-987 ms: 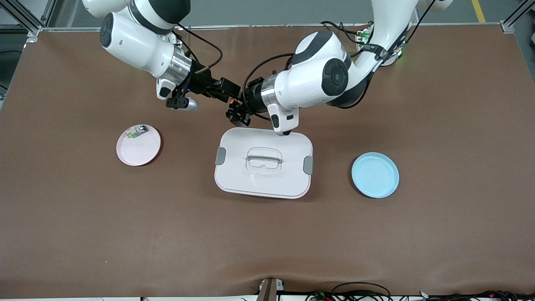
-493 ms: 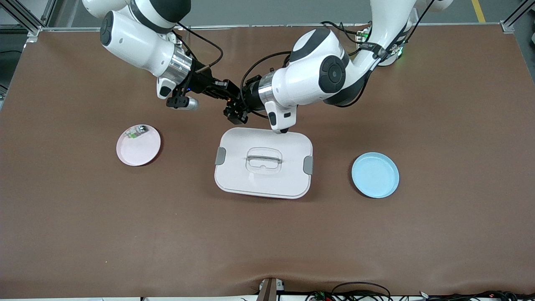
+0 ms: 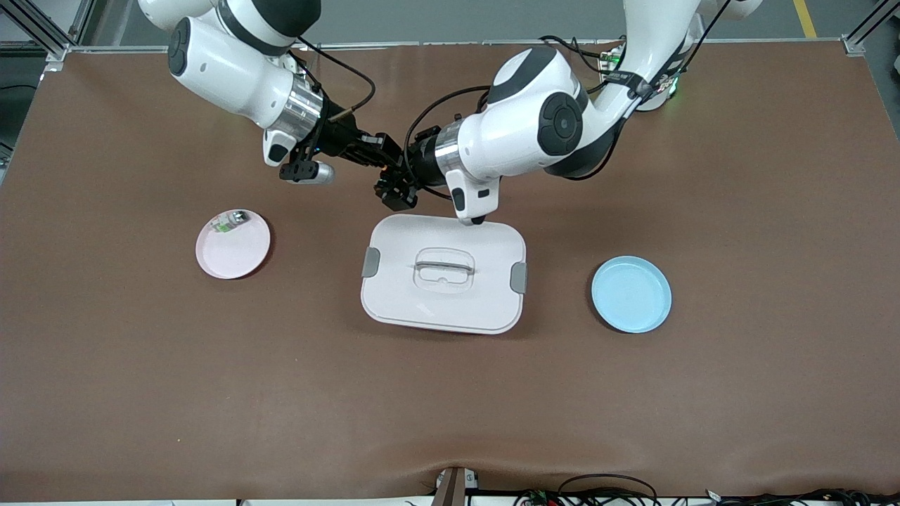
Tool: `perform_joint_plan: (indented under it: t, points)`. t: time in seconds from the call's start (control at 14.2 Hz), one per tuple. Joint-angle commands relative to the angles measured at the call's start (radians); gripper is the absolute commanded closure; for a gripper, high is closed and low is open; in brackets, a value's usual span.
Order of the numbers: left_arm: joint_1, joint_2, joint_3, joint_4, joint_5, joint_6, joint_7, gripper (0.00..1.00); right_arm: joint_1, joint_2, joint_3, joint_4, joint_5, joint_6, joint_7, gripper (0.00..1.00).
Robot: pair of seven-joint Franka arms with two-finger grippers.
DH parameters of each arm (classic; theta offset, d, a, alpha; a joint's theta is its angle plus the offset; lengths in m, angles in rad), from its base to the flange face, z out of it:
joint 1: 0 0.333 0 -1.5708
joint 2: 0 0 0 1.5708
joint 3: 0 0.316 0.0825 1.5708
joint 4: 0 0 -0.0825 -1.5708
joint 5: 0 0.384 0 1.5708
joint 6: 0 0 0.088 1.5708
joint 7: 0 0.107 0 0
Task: Transfer orange switch to right arm and place
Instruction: 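Open the left gripper while the right gripper carries the switch away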
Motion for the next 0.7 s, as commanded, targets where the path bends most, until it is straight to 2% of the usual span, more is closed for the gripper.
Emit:
perform_joint_plan:
  t: [0.0,0.07,0.28,0.42,0.63]
  points:
    - [0.010,-0.024,0.005,0.017,0.094,-0.013,0.012,0.00,-0.006,-0.016,-0.006,-0.013,-0.039,-0.019,0.015,0.98]
    - [0.014,-0.027,0.007,0.017,0.134,-0.013,0.012,0.00,-0.022,-0.016,-0.009,-0.002,-0.064,-0.052,0.014,0.98]
    - [0.071,-0.047,0.005,0.017,0.241,-0.016,0.047,0.00,-0.110,-0.016,-0.010,0.047,-0.216,-0.219,-0.072,0.97]
    - [0.131,-0.075,0.005,0.015,0.301,-0.029,0.117,0.00,-0.184,-0.018,-0.010,0.062,-0.297,-0.308,-0.214,0.95]
    - [0.206,-0.092,0.007,0.015,0.393,-0.128,0.278,0.00,-0.273,-0.018,-0.010,0.062,-0.454,-0.376,-0.483,0.95]
